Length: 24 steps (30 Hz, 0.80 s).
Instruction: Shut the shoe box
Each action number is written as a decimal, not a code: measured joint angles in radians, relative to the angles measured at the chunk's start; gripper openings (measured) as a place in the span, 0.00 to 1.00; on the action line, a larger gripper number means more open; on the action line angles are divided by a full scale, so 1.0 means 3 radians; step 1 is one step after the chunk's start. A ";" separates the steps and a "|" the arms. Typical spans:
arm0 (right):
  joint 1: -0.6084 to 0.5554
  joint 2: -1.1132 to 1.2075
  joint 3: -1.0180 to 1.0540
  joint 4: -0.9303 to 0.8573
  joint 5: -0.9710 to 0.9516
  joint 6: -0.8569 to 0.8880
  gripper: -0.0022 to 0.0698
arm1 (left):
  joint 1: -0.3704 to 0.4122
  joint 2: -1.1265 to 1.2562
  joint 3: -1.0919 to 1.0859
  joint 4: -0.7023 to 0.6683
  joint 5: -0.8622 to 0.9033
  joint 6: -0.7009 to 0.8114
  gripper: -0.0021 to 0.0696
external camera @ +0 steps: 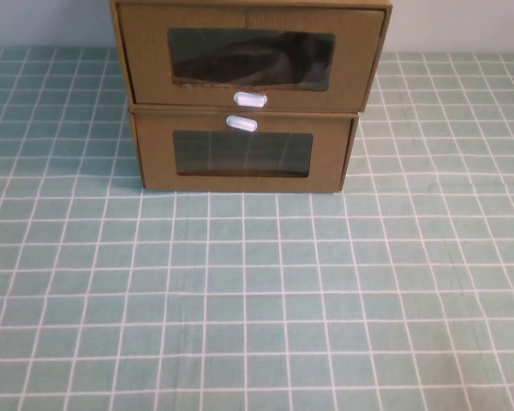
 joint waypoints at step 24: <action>0.0000 -0.0020 0.0006 0.0237 0.0610 0.0000 0.01 | 0.0000 0.0000 0.0000 0.0000 0.0005 0.0000 0.02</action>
